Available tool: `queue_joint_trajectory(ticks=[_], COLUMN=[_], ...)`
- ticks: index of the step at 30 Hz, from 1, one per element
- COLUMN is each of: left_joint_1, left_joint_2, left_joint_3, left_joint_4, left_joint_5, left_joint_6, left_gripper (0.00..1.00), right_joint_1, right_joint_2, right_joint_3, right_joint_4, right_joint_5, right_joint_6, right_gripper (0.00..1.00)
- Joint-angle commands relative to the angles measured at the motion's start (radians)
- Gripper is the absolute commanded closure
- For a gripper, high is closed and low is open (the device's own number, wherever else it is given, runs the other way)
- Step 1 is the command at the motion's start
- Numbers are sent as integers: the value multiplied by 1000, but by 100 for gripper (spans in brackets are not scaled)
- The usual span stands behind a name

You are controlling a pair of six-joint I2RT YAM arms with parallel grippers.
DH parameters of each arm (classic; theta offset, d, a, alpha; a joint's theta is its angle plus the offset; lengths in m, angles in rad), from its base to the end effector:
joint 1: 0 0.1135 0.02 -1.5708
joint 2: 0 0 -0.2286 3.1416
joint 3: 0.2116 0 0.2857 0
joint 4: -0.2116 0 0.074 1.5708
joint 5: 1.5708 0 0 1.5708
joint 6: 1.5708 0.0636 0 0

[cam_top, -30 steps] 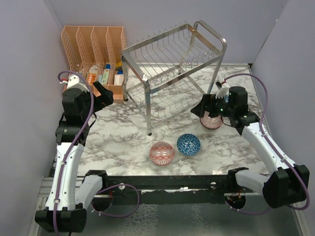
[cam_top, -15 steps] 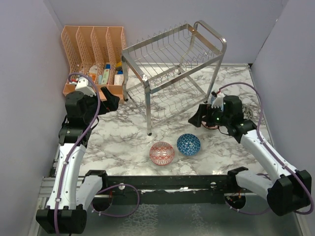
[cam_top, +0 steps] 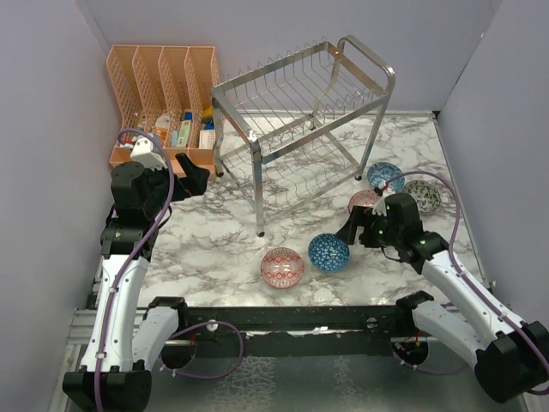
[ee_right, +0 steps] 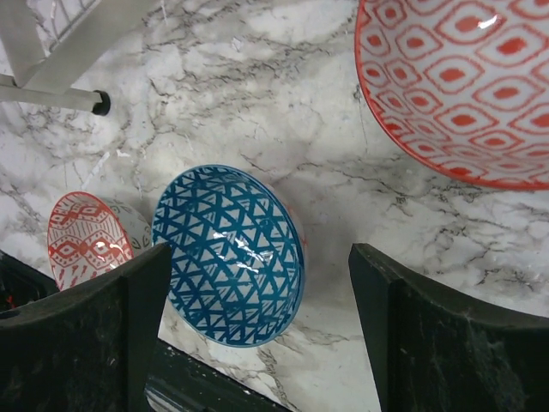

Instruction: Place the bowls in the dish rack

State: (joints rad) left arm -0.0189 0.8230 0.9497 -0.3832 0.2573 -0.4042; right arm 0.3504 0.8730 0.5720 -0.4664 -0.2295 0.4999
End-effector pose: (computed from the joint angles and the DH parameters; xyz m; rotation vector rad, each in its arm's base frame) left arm 0.2648 -0.0212 0.3415 -0.1722 1.8434 -0.5315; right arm 0.2350 0.1013 0.1688 0.0625 2.4167 0.6766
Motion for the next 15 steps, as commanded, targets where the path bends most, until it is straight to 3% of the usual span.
queue_joint_trajectory(ticks=[1, 15], left_joint_1=[7, 7], left_joint_2=[-16, -16], left_joint_3=[-9, -32], left_joint_4=[21, 24], left_joint_5=[37, 30], left_joint_6=[5, 8], left_gripper=[1, 1], right_joint_1=[4, 46], right_joint_2=[10, 77], right_joint_3=[-56, -151], right_joint_4=[-1, 103], right_joint_5=[19, 35], right_joint_6=[78, 108], right_gripper=[18, 36])
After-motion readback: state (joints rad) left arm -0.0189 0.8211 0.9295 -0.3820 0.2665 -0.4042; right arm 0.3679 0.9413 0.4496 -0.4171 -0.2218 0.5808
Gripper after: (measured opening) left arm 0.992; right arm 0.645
